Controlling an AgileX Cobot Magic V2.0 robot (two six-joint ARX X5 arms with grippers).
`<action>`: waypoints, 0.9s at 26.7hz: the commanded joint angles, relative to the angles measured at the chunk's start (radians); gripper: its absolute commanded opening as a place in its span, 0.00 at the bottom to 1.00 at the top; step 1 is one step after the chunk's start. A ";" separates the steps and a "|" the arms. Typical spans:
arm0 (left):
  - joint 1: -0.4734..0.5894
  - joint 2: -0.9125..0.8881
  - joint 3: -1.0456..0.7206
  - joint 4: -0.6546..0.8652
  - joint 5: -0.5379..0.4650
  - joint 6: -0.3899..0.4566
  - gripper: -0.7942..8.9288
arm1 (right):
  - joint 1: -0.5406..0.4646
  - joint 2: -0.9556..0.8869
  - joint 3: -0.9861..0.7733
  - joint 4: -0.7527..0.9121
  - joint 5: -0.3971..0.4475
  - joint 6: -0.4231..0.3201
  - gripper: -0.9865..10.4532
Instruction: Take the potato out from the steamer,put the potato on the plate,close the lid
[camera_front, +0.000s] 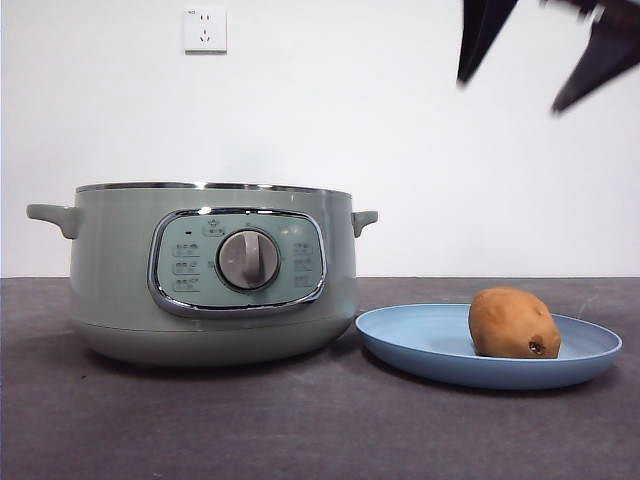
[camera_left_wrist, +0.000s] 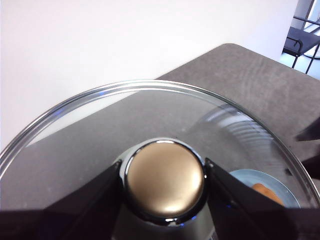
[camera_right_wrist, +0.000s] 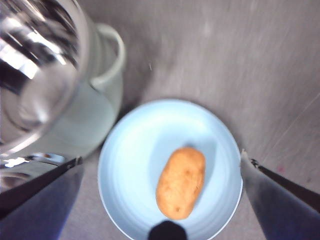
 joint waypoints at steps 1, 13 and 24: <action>0.000 0.026 0.010 0.064 -0.001 -0.014 0.07 | 0.000 -0.078 -0.003 -0.007 0.006 0.015 0.60; -0.003 0.137 -0.047 0.168 0.001 -0.032 0.07 | -0.001 -0.233 -0.003 -0.082 0.070 0.017 0.60; -0.019 0.137 -0.479 0.497 -0.001 -0.084 0.07 | -0.022 -0.233 -0.003 -0.117 0.082 0.013 0.60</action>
